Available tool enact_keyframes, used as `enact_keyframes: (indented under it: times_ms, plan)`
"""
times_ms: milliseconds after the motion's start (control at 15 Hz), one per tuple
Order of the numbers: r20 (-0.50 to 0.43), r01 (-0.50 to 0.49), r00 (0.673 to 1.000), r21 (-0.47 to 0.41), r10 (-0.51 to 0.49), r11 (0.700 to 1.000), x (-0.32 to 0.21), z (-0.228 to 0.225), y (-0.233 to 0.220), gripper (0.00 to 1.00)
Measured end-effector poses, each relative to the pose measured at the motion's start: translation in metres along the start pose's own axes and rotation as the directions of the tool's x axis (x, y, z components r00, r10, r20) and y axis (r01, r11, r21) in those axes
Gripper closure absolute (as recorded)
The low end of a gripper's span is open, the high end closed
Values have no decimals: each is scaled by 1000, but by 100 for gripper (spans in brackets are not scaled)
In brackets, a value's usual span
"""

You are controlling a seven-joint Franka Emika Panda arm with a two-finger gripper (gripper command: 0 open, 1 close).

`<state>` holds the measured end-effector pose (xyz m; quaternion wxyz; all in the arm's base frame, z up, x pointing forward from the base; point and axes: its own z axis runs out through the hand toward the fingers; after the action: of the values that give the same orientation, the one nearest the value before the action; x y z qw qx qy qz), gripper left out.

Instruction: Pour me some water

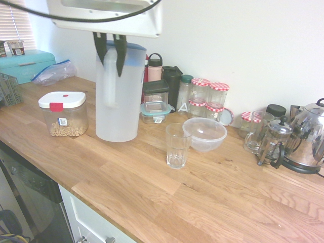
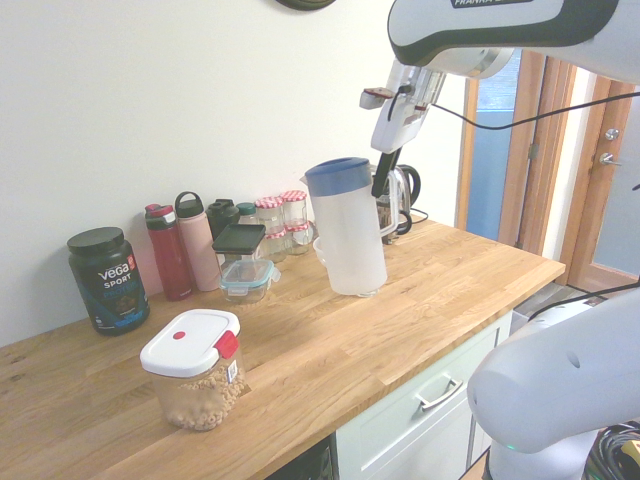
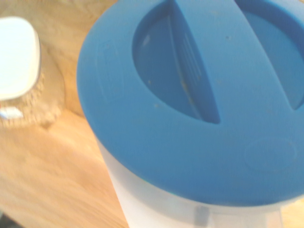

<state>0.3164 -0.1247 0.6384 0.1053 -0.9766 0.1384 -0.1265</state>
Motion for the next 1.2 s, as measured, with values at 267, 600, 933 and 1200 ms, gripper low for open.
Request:
enact_keyframes:
  times_ms: [267, 600, 933, 1200]
  plan:
    - [9, 102, 995, 37, -102, 994, 21, -25, 45, 100]
    - [44, 209, 977, 39, -211, 977, 64, -18, 103, 100]
    - [72, 277, 958, 5, -277, 961, 93, -28, 160, 100]
    - [113, 357, 930, -45, -350, 933, 105, -26, 179, 100]
